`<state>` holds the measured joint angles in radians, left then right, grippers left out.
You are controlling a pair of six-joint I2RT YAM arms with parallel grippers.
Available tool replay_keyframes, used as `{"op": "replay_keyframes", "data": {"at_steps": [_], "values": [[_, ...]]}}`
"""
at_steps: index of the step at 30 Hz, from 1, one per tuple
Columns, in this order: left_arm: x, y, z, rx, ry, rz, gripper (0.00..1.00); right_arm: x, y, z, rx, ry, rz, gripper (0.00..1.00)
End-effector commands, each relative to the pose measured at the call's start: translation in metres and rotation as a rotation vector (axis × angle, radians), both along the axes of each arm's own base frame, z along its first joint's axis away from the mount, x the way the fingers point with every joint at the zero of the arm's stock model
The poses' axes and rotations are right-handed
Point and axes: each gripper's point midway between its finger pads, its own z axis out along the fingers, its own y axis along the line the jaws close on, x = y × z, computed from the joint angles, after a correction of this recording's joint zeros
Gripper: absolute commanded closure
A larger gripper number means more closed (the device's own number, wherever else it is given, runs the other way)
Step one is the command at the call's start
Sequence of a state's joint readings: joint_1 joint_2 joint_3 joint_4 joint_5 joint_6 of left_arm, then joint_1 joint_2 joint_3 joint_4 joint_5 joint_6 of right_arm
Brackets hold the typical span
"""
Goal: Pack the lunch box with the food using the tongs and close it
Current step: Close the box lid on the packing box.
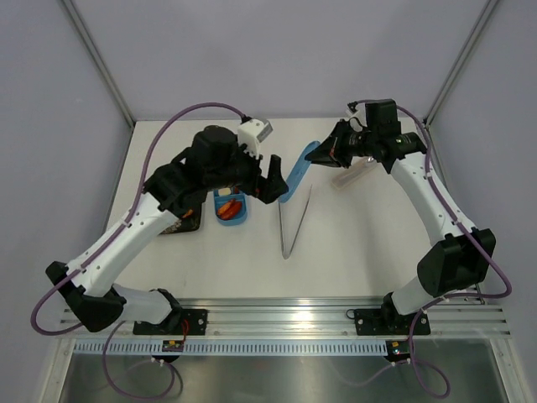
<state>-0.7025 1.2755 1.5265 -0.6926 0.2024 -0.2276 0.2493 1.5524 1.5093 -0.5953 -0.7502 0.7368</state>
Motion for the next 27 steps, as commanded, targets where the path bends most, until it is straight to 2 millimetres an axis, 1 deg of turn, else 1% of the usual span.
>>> {"op": "replay_keyframes", "data": {"at_steps": [1, 2, 3, 4, 5, 6, 7, 8, 9, 10, 12, 14, 15, 20, 21, 22, 25, 27], "values": [[0.003, -0.016, -0.008, 0.092, -0.005, 0.035, 0.04, 0.0, -0.017, 0.008, -0.124, 0.036, -0.128, 1.0], [0.007, -0.017, -0.01, 0.105, -0.013, 0.054, 0.04, 0.0, -0.018, 0.01, -0.137, 0.038, -0.143, 1.0], [0.006, -0.023, -0.006, 0.106, -0.024, 0.05, 0.05, 0.001, -0.021, 0.007, -0.157, 0.051, -0.175, 1.0], [0.006, -0.026, -0.006, 0.113, -0.025, 0.048, 0.05, -0.002, -0.023, 0.005, -0.171, 0.072, -0.184, 1.0], [0.013, -0.029, -0.01, 0.138, -0.031, 0.069, 0.05, -0.003, -0.022, 0.006, -0.177, 0.076, -0.188, 1.0], [0.011, -0.035, -0.012, 0.153, -0.041, 0.055, 0.05, -0.003, -0.023, 0.006, -0.184, 0.083, -0.204, 1.0], [0.013, -0.038, -0.006, 0.163, -0.06, 0.063, 0.05, -0.005, -0.023, 0.005, -0.189, 0.098, -0.21, 1.0], [0.016, -0.045, -0.016, 0.196, -0.054, 0.055, 0.05, -0.005, -0.022, 0.006, -0.187, 0.101, -0.214, 1.0], [0.014, -0.052, -0.017, 0.212, -0.064, 0.043, 0.05, -0.006, -0.021, 0.003, -0.192, 0.11, -0.214, 1.0], [0.016, -0.056, -0.013, 0.202, -0.074, 0.04, 0.05, -0.006, -0.019, 0.003, -0.192, 0.112, -0.212, 1.0], [0.018, -0.066, -0.018, 0.194, -0.067, 0.018, 0.05, -0.008, -0.015, 0.003, -0.19, 0.117, -0.205, 1.0], [0.02, -0.073, -0.018, 0.188, -0.07, 0.009, 0.06, -0.009, -0.013, 0.003, -0.182, 0.115, -0.2, 1.0], [0.023, -0.077, -0.026, 0.205, -0.062, 0.003, 0.06, -0.01, -0.011, 0.006, -0.17, 0.115, -0.194, 1.0], [0.023, -0.088, -0.03, 0.196, -0.052, -0.04, 0.12, -0.01, -0.008, 0.006, -0.156, 0.118, -0.184, 1.0], [0.024, -0.089, -0.034, 0.206, -0.05, -0.041, 0.14, -0.011, -0.008, 0.008, -0.152, 0.114, -0.182, 1.0], [0.026, -0.09, -0.038, 0.218, -0.045, -0.042, 0.17, -0.01, -0.008, 0.008, -0.151, 0.115, -0.183, 1.0], [0.026, -0.094, -0.044, 0.228, -0.039, -0.055, 0.22, -0.01, -0.006, 0.007, -0.144, 0.118, -0.177, 1.0], [0.028, -0.095, -0.047, 0.231, -0.038, -0.054, 0.23, -0.01, -0.005, 0.007, -0.138, 0.123, -0.174, 1.0]]}}
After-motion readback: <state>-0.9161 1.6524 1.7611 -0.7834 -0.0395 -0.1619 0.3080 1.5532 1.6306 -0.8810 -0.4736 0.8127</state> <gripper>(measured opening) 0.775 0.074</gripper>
